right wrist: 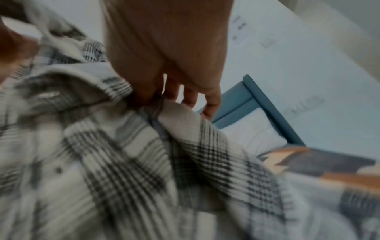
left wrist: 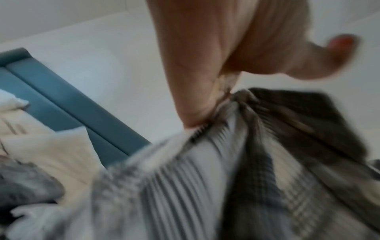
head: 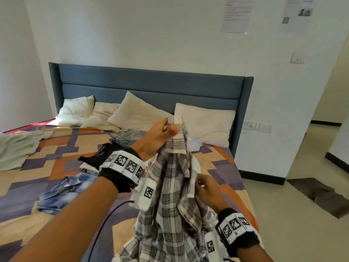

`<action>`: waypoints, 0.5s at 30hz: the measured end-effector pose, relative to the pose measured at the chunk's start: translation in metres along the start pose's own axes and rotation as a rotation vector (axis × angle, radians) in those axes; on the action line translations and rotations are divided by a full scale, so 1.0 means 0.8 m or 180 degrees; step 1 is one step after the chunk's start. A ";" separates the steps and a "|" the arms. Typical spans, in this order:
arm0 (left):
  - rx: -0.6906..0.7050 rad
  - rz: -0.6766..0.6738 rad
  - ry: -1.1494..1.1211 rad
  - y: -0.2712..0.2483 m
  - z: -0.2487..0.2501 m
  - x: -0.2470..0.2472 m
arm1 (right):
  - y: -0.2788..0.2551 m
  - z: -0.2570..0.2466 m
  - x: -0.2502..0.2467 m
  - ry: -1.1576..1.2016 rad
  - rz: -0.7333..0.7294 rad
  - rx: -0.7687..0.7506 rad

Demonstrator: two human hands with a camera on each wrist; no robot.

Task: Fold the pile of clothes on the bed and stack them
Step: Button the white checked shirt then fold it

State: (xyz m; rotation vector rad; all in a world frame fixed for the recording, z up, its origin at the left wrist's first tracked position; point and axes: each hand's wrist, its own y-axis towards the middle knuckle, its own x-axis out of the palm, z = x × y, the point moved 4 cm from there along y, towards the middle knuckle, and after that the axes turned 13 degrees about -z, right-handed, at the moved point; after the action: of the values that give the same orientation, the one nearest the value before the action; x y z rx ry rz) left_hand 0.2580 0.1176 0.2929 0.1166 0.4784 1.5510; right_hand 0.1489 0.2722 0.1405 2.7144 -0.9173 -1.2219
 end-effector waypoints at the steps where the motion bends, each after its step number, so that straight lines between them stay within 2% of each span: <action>1: -0.0138 -0.0330 0.0271 -0.006 -0.002 -0.008 | 0.003 0.009 -0.010 -0.0157 0.0281 0.0150; 3: -0.0609 -0.0845 0.1408 -0.020 -0.012 -0.033 | 0.001 0.025 -0.043 -0.0256 0.0933 0.0424; 5: -0.1082 -0.1084 0.2729 -0.031 -0.027 -0.056 | -0.006 0.028 -0.079 -0.0332 0.1454 0.0584; 6: -0.1277 -0.1089 0.3220 -0.035 -0.035 -0.064 | -0.009 0.024 -0.095 -0.0507 0.1573 0.0602; 8: -0.1225 -0.0857 0.3747 -0.033 -0.055 -0.082 | -0.011 0.023 -0.117 -0.0623 0.1520 0.0569; 11: -0.0813 0.0467 0.3719 -0.040 -0.062 -0.110 | -0.014 0.020 -0.147 -0.0436 0.1122 0.0597; 13: -0.0711 0.1215 0.3522 -0.049 -0.069 -0.123 | -0.017 0.010 -0.153 -0.0748 0.0301 0.0513; 15: -0.1112 0.1525 0.3056 -0.054 -0.091 -0.128 | -0.014 0.001 -0.141 -0.1243 -0.0677 0.0691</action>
State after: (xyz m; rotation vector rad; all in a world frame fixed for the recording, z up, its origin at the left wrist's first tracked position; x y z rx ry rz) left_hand 0.2764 0.0003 0.2339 -0.8778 0.9566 2.0886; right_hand 0.0959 0.3407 0.2133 2.8522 -0.8485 -1.8449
